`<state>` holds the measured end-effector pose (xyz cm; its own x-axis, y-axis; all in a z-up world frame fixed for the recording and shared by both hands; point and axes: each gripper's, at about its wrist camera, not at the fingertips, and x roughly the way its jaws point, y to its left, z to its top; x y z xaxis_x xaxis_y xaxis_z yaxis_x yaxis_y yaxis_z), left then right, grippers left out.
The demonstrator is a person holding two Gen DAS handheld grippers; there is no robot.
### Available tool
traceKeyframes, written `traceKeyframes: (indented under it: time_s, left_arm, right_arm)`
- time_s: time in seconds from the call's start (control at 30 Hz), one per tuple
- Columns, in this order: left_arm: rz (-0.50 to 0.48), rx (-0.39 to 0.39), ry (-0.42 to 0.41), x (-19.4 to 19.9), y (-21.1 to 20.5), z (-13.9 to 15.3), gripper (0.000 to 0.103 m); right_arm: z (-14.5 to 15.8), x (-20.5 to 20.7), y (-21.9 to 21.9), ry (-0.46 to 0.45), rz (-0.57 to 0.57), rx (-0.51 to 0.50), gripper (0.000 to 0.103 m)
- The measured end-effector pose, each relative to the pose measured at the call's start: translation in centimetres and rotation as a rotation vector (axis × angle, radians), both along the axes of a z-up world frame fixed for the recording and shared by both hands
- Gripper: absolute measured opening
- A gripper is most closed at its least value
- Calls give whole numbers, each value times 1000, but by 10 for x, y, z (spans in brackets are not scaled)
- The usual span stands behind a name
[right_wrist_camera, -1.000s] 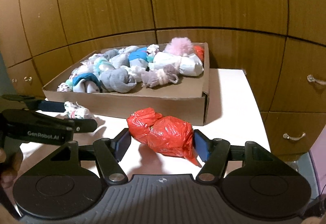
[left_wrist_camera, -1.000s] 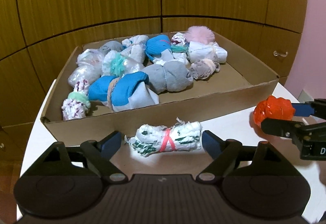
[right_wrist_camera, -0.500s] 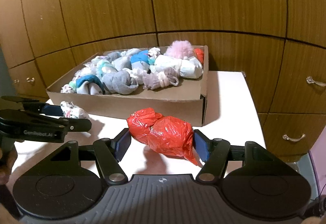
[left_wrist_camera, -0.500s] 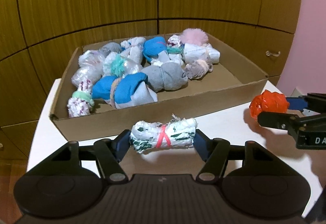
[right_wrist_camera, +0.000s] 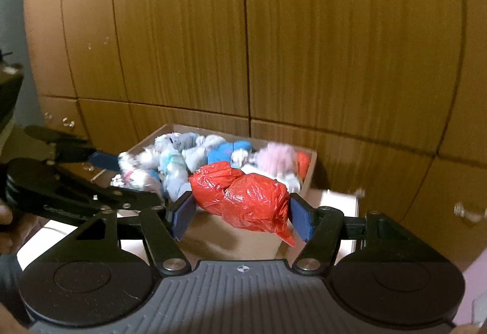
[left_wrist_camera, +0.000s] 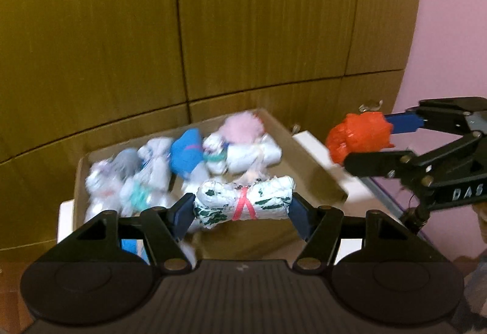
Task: Organize objects
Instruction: 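Carry both bundles into the box and lower them in front of the others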
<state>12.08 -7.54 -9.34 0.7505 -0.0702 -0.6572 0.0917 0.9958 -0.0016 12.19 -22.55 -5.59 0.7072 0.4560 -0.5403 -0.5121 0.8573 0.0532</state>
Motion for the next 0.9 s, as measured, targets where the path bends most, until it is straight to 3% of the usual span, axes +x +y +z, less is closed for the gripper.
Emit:
traceKeyframes:
  time_s: [0.27,0.9]
  left_arm:
    - [-7,3,53,31,-1,-10,62]
    - [-76,-15,213,51,2,-49,62]
  right_arm:
    - [1,33,17,16,61,-92,71]
    - [-27,58,33,95,142,-193,71]
